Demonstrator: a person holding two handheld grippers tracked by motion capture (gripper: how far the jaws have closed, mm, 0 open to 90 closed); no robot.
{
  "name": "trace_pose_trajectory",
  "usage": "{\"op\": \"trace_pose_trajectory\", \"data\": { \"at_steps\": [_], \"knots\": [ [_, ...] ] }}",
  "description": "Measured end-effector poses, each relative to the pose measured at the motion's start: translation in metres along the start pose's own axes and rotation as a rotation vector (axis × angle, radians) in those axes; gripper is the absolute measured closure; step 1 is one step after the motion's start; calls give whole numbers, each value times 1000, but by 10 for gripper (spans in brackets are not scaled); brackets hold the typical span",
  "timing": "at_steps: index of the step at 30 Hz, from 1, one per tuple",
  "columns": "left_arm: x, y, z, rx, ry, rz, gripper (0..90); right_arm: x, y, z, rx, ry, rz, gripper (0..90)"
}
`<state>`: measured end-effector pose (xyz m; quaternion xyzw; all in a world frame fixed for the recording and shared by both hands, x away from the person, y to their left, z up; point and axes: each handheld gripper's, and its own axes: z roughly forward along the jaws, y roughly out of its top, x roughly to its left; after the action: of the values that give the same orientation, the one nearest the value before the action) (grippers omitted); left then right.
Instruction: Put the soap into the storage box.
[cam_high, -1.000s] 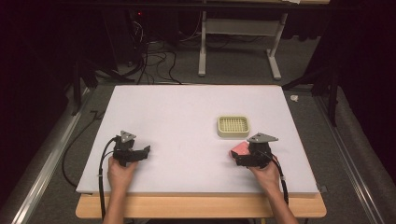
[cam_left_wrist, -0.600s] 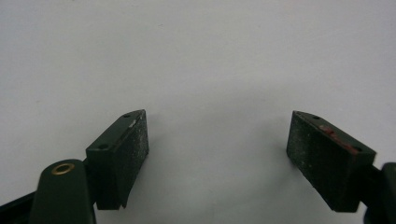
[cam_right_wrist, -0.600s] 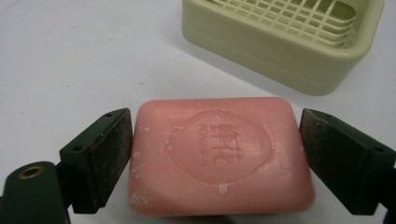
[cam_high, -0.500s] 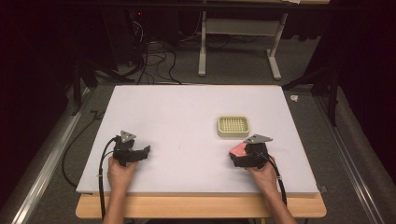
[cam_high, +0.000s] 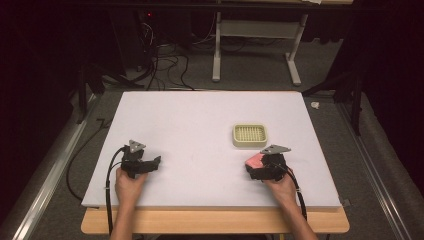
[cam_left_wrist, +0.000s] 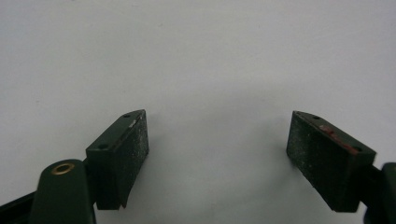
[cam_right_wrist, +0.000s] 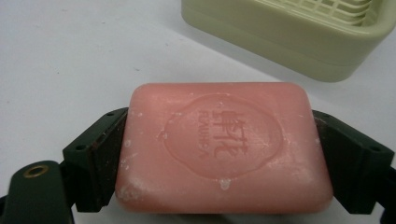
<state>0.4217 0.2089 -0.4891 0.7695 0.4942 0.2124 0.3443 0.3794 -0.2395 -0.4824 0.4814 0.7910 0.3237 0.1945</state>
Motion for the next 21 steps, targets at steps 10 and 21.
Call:
{"op": "trace_pose_trajectory", "data": {
  "at_steps": [10, 21],
  "knots": [
    [0, 0, 0, -1, -1, -1, 215, 0, 0, 0, -1, 2, -3, 135],
    [0, 0, 0, 0, -1, -1, 215, 0, 0, -1, 5, 4, -2, 136]
  ]
}}
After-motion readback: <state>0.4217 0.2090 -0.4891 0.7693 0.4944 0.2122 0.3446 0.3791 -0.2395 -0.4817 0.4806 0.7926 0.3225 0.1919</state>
